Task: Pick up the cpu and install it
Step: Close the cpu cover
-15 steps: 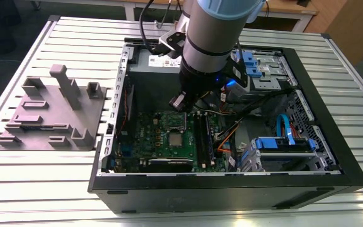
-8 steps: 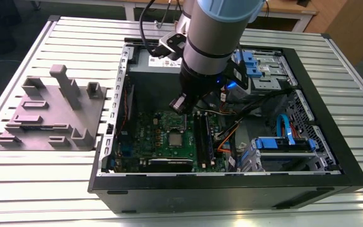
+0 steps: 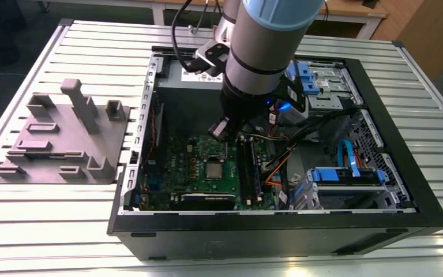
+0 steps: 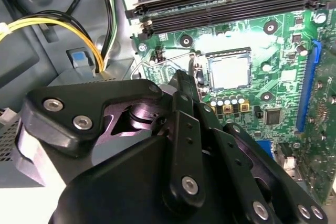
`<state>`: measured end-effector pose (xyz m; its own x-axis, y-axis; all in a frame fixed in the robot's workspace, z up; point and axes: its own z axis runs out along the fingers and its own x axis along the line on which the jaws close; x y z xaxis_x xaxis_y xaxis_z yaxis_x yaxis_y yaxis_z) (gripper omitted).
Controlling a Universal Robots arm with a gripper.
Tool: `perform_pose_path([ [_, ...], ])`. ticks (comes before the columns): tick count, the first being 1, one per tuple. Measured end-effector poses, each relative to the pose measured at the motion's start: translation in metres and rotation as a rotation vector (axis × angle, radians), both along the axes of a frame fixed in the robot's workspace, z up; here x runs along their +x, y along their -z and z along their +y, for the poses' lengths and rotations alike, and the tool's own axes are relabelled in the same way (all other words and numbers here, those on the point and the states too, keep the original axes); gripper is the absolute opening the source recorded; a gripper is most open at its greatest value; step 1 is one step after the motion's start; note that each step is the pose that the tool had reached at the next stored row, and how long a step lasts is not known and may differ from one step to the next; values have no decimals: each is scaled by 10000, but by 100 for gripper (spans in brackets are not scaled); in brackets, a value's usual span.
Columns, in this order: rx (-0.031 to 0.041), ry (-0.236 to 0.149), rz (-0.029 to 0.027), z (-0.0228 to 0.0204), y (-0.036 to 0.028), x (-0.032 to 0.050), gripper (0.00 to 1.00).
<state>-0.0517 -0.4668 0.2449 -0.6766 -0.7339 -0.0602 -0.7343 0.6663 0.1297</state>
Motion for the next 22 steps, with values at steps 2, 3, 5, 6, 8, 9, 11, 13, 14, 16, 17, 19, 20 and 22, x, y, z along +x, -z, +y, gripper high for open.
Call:
perform_pose_path([
  [2,0,0,0,-15,0,3,10],
  [3,0,0,0,-24,1,4,10],
  [5,-1,0,0,-40,1,7,10],
  [6,-1,0,0,-47,1,7,10],
  [8,0,1,0,-57,2,8,10],
  [9,0,0,0,-62,3,8,10],
  [11,-1,0,0,-74,3,9,10],
  [13,0,0,0,-88,5,9,10],
  [14,-1,1,0,-94,5,8,10],
  [16,-1,0,0,-105,6,9,10],
  [17,-1,1,0,-110,7,9,10],
  [19,-1,1,0,-119,8,8,10],
  [20,0,1,0,-123,9,8,10],
  [22,0,0,0,-125,11,9,10],
])
